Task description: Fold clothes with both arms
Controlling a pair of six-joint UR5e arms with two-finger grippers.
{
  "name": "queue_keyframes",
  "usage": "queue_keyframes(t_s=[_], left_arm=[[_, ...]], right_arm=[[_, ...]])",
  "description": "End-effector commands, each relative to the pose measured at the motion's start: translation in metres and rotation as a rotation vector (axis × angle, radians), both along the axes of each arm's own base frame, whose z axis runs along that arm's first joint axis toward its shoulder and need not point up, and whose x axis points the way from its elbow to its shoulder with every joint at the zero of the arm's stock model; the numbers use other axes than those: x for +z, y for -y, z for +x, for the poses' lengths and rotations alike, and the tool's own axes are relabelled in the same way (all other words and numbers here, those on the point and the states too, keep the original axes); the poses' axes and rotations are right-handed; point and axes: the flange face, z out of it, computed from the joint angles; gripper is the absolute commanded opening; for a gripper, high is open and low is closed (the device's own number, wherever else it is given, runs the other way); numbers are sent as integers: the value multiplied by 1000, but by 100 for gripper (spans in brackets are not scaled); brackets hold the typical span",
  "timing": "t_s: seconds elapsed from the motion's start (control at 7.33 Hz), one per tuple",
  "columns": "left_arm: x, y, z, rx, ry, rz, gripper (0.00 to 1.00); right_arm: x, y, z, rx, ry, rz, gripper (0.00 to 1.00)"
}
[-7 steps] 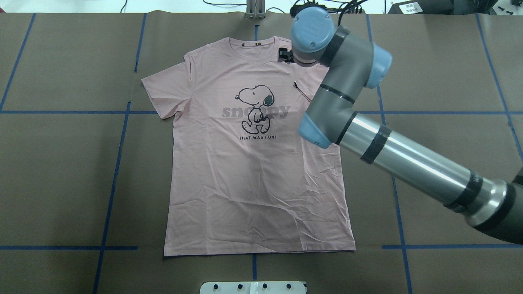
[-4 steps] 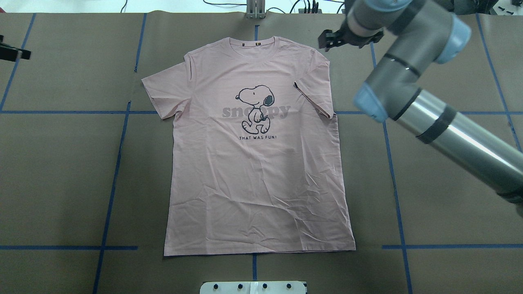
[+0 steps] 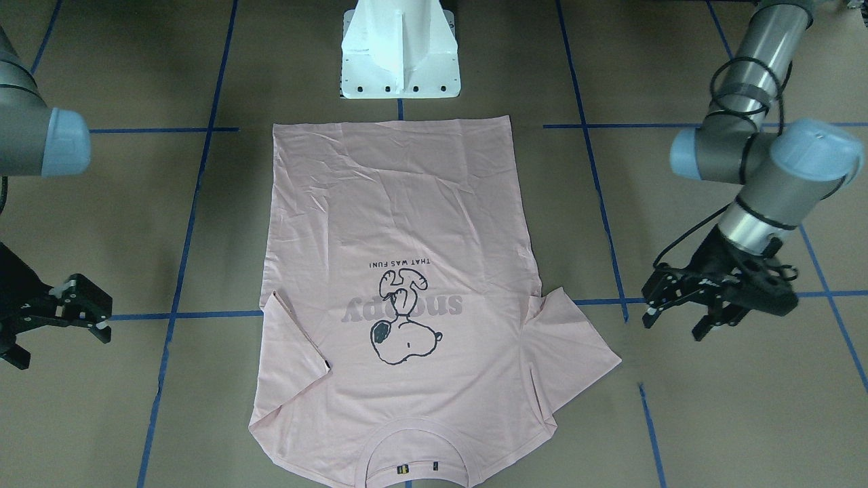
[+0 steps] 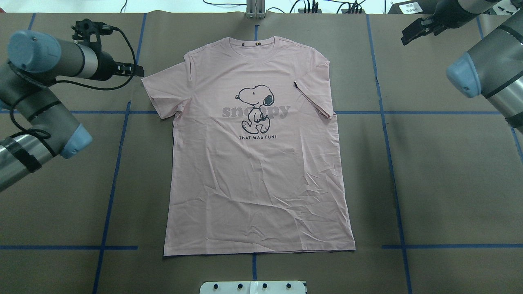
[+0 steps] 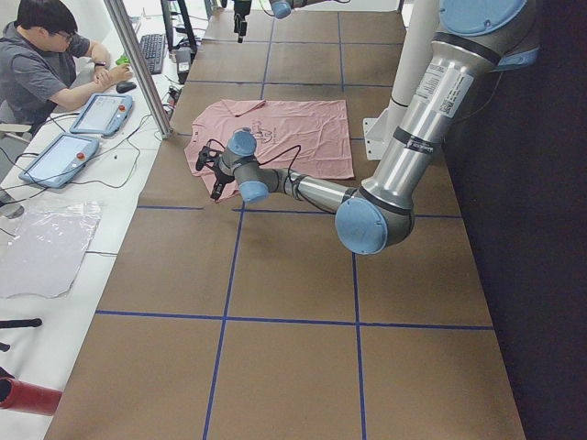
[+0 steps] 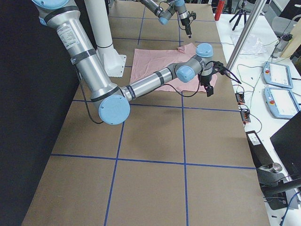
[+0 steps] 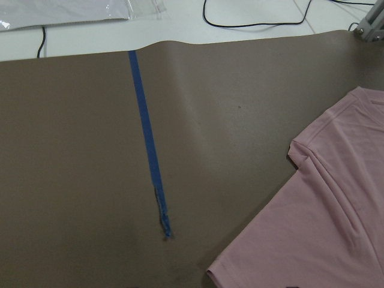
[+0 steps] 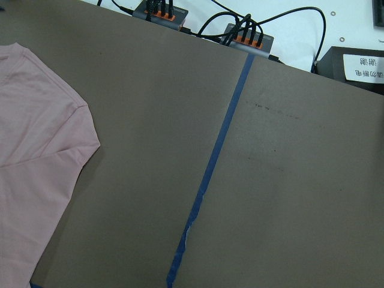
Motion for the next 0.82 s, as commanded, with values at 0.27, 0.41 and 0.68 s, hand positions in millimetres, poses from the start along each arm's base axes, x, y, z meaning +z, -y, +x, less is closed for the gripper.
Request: queue_keyframes(t_s=[0.27,0.41,0.68], left_arm=[[18,7,41,-29,51,-34,63],[15,9,43,-29,50,-33,60],[18,12,45,-31,56,-40,55]], right_arm=[[4,-2,2,1,-3,0,100],[8,-3,3,1,-6,-6,100],[9,-4,3,1,-6,-8,100]])
